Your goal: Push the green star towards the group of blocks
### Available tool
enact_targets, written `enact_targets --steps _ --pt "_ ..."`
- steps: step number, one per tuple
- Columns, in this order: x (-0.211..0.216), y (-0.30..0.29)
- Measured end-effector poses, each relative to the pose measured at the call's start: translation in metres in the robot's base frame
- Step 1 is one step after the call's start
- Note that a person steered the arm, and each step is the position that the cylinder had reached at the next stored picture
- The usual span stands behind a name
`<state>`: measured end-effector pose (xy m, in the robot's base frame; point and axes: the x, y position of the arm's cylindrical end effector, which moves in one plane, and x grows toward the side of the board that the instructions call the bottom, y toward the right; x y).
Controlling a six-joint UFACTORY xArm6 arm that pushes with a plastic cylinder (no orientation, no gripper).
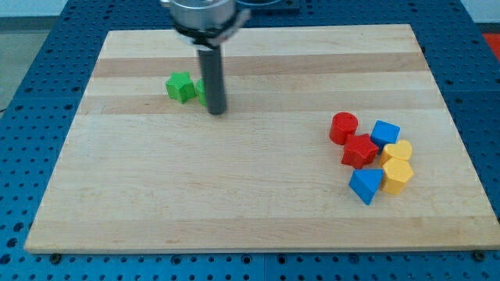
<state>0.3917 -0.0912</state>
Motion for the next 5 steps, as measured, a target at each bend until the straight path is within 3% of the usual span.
enact_targets --steps 2,3,4,5 --pt "-0.060 -0.113" --pt "-0.095 -0.140" --pt "-0.105 -0.113" --pt "-0.073 -0.065"
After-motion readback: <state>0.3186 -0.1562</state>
